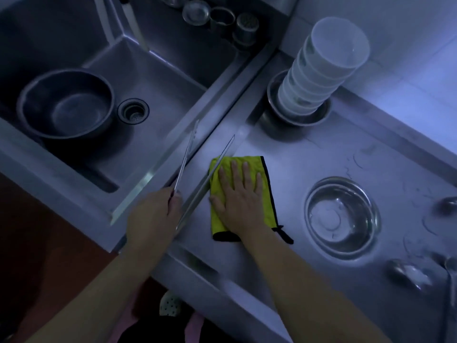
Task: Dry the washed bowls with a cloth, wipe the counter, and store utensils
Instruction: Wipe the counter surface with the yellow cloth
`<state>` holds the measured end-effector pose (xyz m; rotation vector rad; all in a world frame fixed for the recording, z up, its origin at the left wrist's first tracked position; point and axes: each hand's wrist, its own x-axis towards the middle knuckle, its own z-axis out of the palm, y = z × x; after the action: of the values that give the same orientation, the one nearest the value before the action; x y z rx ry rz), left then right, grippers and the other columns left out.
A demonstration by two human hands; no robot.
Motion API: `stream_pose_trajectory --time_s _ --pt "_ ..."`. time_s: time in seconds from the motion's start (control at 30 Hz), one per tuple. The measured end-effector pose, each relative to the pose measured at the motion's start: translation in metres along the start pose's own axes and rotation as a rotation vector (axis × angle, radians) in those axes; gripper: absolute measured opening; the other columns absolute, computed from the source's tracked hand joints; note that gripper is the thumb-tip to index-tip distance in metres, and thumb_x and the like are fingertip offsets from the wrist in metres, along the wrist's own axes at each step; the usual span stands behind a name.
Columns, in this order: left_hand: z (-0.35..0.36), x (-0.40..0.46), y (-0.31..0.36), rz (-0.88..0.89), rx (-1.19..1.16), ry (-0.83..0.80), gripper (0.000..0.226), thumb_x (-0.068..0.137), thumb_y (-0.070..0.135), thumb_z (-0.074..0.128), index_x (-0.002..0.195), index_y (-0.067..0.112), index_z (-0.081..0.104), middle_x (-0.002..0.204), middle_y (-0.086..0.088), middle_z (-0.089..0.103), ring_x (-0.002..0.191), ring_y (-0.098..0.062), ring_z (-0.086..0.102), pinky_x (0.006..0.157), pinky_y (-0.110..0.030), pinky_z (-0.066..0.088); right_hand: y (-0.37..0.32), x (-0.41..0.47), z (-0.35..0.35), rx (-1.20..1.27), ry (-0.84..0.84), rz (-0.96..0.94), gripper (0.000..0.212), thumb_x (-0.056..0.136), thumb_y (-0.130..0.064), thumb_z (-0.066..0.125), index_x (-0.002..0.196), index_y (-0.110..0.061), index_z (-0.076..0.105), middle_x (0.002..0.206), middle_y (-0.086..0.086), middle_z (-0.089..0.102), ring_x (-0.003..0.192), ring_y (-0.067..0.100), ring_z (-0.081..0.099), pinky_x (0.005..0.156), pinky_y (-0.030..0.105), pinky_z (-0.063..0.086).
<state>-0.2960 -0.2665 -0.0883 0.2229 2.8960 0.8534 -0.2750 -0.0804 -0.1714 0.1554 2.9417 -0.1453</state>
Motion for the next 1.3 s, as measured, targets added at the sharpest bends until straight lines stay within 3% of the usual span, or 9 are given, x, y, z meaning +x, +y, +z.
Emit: stream_pose_trajectory --time_s 0.3,0.4,0.7,0.8,0.87,0.93,1.03,1.2,1.3 --pt "0.039 0.013 0.031 -0.045 0.083 0.037 0.024 0.093 0.012 0.052 0.07 0.011 0.057 0.055 -0.005 0.055 0.054 -0.026 0.051 0.051 -0.031 0.037 0.074 0.106 -0.021 0.091 0.099 0.155 0.068 0.095 -0.056 0.014 0.152 -0.025 -0.005 0.161 0.003 0.001 0.147 0.028 0.001 0.116 0.054 0.003" --pt "0.05 0.009 0.034 -0.045 0.1 -0.001 0.026 0.092 0.011 0.051 0.067 0.016 0.051 0.058 -0.001 0.052 0.055 -0.024 0.049 0.052 -0.031 0.037 0.085 0.099 -0.019 0.09 0.1 0.159 0.069 0.091 -0.057 0.006 0.152 -0.026 -0.004 0.161 0.002 0.002 0.147 0.028 0.001 0.117 0.052 0.001" --pt "0.069 0.0 0.048 -0.047 0.192 -0.219 0.026 0.096 0.023 0.044 0.089 0.006 0.062 0.083 -0.012 0.06 0.079 -0.033 0.06 0.065 -0.041 0.046 0.161 0.06 -0.025 0.024 0.102 0.276 0.066 0.094 -0.056 0.022 0.152 -0.028 0.007 0.161 0.004 0.009 0.147 0.029 0.003 0.118 0.051 0.004" --pt "0.071 -0.003 0.052 0.033 0.249 -0.226 0.044 0.091 0.034 0.031 0.08 0.005 0.063 0.075 -0.013 0.06 0.068 -0.033 0.062 0.057 -0.039 0.049 0.174 0.063 -0.029 0.039 0.1 0.3 0.065 0.095 -0.055 0.026 0.152 -0.029 0.011 0.161 0.004 0.008 0.147 0.028 0.002 0.118 0.051 0.003" --pt "0.075 -0.005 0.052 0.036 0.31 -0.209 0.03 0.091 0.026 0.046 0.082 0.004 0.063 0.075 -0.014 0.06 0.066 -0.034 0.063 0.052 -0.04 0.05 0.18 0.064 -0.031 0.04 0.096 0.306 0.064 0.095 -0.055 0.026 0.152 -0.029 0.012 0.161 0.004 0.008 0.147 0.028 0.002 0.118 0.05 0.003" --pt "0.077 -0.004 0.054 -0.04 0.338 -0.248 0.015 0.091 0.019 0.056 0.093 0.006 0.063 0.085 -0.012 0.061 0.077 -0.033 0.063 0.057 -0.042 0.049 0.188 0.065 -0.032 0.039 0.09 0.311 0.064 0.095 -0.055 0.025 0.152 -0.03 0.012 0.161 0.003 0.007 0.147 0.027 0.001 0.118 0.05 0.002" --pt "0.077 -0.003 0.058 -0.134 0.411 -0.344 0.023 0.094 0.03 0.048 0.109 0.015 0.056 0.103 -0.004 0.059 0.095 -0.025 0.061 0.071 -0.04 0.048 0.204 0.067 -0.036 0.037 0.083 0.322 0.064 0.096 -0.055 0.025 0.152 -0.029 0.01 0.161 0.003 0.006 0.147 0.027 0.0 0.118 0.05 0.003" --pt "0.06 0.004 0.089 0.001 0.32 -0.193 0.043 0.084 0.036 0.034 0.092 0.008 0.065 0.087 -0.013 0.061 0.08 -0.035 0.061 0.059 -0.041 0.05 0.223 0.062 -0.039 0.06 0.093 0.377 0.064 0.097 -0.054 0.023 0.153 -0.028 0.004 0.161 0.004 0.003 0.147 0.027 0.0 0.118 0.05 0.001" --pt "0.062 0.028 0.121 0.074 0.244 -0.143 0.037 0.086 0.025 0.039 0.101 0.007 0.067 0.096 -0.015 0.063 0.085 -0.036 0.06 0.065 -0.043 0.052 0.218 0.06 -0.039 0.122 0.087 0.45 0.064 0.097 -0.054 0.021 0.152 -0.03 0.001 0.161 0.004 -0.001 0.147 0.027 -0.003 0.118 0.051 -0.002"
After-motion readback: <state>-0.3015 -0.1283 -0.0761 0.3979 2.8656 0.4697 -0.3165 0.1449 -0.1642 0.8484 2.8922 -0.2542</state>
